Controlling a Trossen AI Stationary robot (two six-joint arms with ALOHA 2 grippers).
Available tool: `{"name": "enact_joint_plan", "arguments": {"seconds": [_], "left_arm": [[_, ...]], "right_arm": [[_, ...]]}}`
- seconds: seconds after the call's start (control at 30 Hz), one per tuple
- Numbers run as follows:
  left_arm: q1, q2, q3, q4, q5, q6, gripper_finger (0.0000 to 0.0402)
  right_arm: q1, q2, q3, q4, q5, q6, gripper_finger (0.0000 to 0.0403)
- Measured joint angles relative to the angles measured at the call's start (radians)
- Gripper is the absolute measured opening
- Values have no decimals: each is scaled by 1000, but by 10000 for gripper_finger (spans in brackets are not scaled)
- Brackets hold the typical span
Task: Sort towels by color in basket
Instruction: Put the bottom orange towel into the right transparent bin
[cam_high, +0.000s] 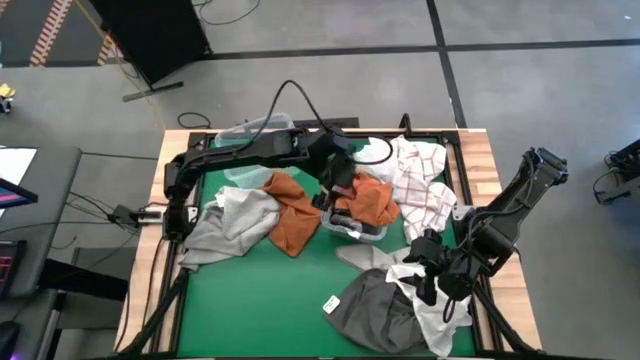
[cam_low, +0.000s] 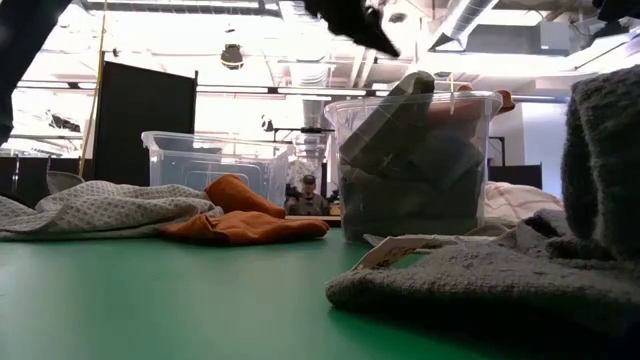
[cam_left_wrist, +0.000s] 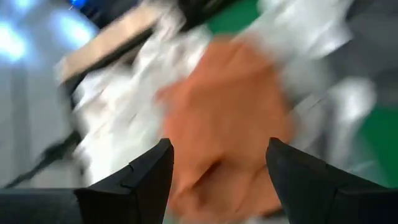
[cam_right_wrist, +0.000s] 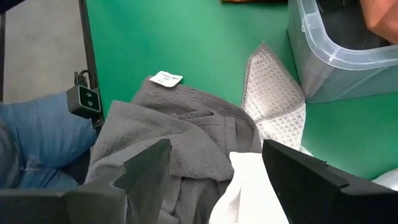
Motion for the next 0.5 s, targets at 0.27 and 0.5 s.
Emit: {"name": "enact_joint_plan", "arguments": {"seconds": [0.27, 0.5], "left_arm": [[-19, 96, 0, 171, 152, -72, 233], [-16, 219, 0, 240, 142, -99, 220]], "right_arm": [[0, 0, 0, 1, 21, -12, 296], [6, 0, 0, 21, 23, -12, 296]]}}
